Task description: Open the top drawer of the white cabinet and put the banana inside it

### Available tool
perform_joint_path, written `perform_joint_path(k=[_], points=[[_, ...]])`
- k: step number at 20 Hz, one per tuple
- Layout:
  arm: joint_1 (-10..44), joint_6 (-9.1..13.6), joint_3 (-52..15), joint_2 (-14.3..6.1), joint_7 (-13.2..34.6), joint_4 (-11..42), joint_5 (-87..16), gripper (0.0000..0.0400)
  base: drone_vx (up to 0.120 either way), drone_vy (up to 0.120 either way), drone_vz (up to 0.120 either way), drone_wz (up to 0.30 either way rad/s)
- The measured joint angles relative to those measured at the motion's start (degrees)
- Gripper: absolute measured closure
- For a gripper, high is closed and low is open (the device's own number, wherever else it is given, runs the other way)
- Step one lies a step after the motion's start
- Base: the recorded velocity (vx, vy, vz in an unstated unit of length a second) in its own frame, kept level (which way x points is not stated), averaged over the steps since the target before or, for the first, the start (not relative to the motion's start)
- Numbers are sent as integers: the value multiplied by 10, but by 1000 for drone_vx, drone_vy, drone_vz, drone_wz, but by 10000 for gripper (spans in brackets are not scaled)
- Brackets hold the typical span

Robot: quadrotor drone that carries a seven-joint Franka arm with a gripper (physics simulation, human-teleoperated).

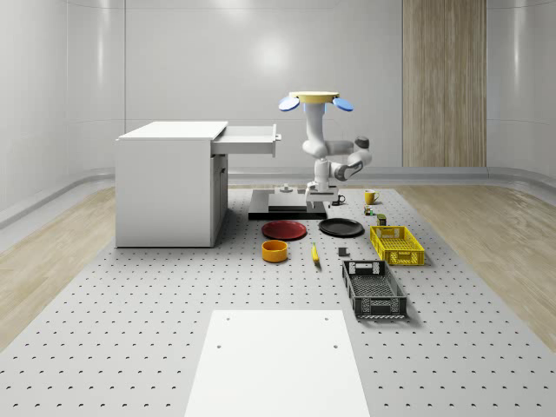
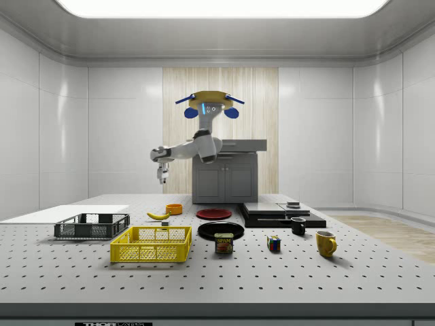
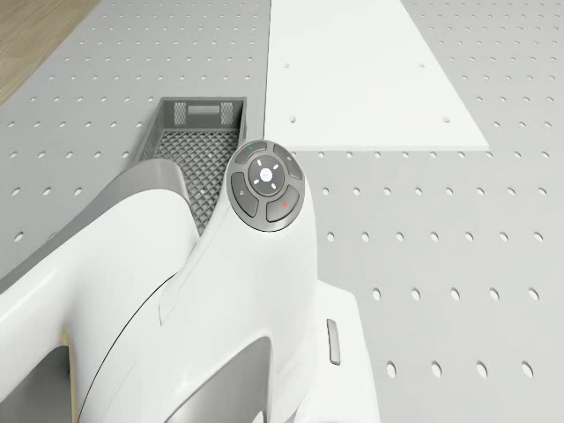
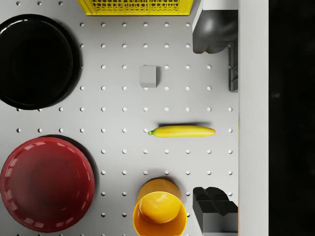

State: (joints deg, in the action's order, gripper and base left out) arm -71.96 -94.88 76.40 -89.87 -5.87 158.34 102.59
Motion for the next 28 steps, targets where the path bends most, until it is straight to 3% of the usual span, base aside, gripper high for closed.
perform_joint_path(k=[13,18,28], points=[[-1,-2,0,-2,0,0,-1,0,0,0,-120,0],[-1,-3,0,-3,-1,0,-1,0,104,0,-120,0],[-1,-4,0,-4,-1,0,-2,0,0,0,-120,0]])
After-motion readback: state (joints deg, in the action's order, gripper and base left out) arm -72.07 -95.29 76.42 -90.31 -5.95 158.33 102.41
